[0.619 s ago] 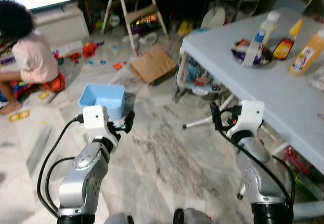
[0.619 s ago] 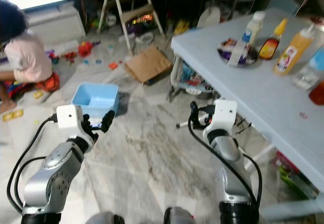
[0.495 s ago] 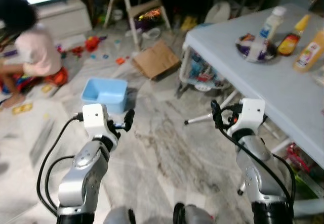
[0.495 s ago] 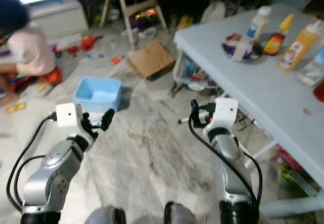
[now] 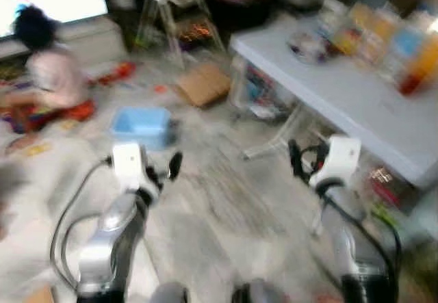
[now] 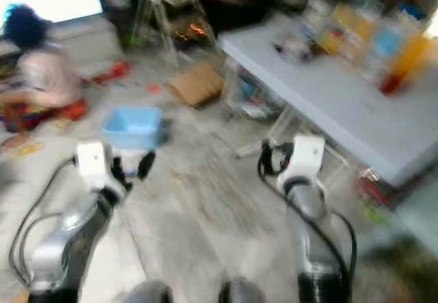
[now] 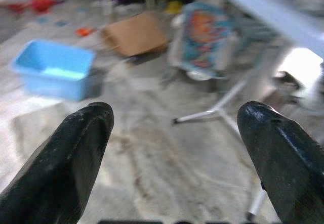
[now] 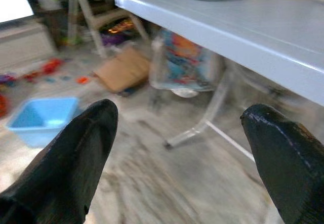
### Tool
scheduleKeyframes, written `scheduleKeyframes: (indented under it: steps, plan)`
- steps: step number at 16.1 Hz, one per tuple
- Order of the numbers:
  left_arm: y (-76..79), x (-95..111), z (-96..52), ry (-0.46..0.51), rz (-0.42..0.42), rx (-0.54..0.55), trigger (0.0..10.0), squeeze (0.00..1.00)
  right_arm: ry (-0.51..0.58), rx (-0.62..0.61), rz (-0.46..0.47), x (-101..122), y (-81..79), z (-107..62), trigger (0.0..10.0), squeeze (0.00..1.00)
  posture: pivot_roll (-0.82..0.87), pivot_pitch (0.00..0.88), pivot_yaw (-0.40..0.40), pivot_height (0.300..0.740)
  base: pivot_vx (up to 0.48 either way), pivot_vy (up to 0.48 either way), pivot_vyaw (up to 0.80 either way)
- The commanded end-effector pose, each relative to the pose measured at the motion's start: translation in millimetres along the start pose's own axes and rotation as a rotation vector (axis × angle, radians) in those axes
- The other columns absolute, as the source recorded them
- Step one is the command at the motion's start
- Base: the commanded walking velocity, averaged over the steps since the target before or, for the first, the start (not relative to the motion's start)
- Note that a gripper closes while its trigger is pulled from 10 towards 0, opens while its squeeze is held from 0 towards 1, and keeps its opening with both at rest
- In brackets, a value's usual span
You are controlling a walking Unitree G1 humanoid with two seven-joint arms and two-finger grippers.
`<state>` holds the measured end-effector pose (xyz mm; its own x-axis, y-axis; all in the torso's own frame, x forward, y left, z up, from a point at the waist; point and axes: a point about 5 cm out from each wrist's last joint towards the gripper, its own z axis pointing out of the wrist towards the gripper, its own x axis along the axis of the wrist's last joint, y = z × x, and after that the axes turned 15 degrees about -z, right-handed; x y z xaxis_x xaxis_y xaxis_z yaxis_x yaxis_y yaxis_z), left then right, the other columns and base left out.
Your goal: Restocking fridge
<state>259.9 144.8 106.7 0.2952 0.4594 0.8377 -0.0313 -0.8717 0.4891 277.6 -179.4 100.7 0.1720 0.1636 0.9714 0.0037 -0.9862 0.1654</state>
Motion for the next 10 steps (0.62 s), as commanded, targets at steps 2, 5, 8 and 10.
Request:
scheduleKeyframes:
  steps: [2,5,8,10]
  plan:
    - [2.9,2.4,-1.0,0.007,0.001,-0.026,10.0,0.0,0.01,-0.011,-0.007,5.5,1.7,2.6,10.0,0.0,0.02,0.0,-0.027,0.74,0.0,0.0,0.0]
    - [5.5,1.1,-0.4,-0.001,-0.012,-0.043,10.0,0.0,0.006,-0.015,-0.016,5.3,1.8,2.8,10.0,0.0,0.02,0.0,-0.031,0.74,0.0,-0.202,0.0]
    - [6.3,0.8,0.9,-0.004,-0.021,-0.046,10.0,0.0,0.01,-0.016,-0.023,6.8,2.4,3.3,10.0,0.0,0.01,0.0,-0.031,0.74,0.0,-0.385,0.0]
    - [6.5,0.7,0.9,-0.001,-0.019,-0.044,10.0,0.0,0.023,-0.019,-0.023,8.4,2.6,3.0,10.0,0.0,0.01,0.0,-0.028,0.74,0.0,-0.48,0.0]
